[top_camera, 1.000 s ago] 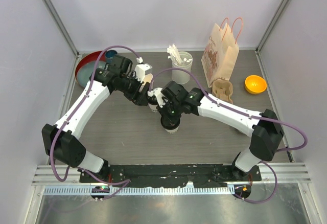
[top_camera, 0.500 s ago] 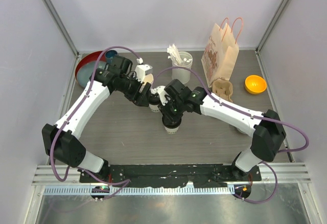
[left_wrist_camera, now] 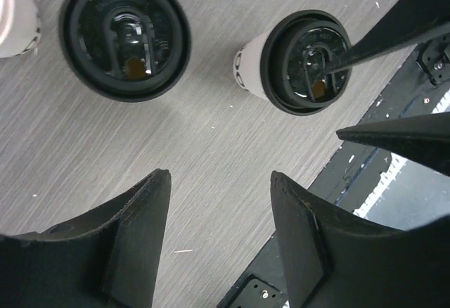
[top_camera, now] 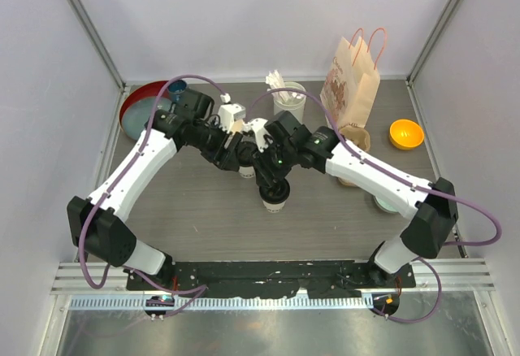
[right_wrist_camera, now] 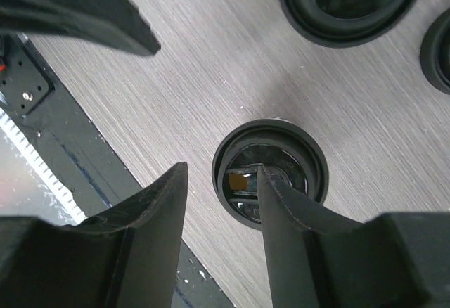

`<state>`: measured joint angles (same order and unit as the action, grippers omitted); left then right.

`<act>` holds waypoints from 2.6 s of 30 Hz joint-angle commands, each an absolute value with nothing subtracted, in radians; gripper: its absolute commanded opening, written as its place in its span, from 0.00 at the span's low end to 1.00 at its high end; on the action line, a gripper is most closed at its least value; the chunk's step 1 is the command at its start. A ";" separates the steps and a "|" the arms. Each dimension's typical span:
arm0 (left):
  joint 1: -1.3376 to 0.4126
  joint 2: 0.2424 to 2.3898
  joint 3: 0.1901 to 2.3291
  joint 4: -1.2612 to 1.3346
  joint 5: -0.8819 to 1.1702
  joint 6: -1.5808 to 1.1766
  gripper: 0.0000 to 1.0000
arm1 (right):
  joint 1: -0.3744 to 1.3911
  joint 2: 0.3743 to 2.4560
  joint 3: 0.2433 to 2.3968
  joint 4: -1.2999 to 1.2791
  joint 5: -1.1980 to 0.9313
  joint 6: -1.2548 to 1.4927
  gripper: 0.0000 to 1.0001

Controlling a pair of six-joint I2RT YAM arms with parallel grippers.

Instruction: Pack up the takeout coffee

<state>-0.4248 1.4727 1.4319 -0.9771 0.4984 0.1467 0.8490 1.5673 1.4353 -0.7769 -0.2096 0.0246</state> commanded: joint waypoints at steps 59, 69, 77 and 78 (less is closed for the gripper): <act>-0.640 1.634 1.186 -0.577 0.506 -0.293 0.18 | 0.632 1.313 0.870 -0.399 -0.278 0.419 0.18; -0.640 1.678 1.128 -0.558 0.506 -0.308 0.04 | 0.606 1.356 0.730 -0.348 -0.267 0.446 0.02; -0.640 1.744 1.092 -0.572 0.471 -0.318 0.00 | 0.598 1.361 0.655 -0.354 -0.249 0.456 0.01; -0.640 1.758 1.094 -0.577 0.462 -0.314 0.00 | 0.600 1.358 0.653 -0.360 -0.241 0.456 0.01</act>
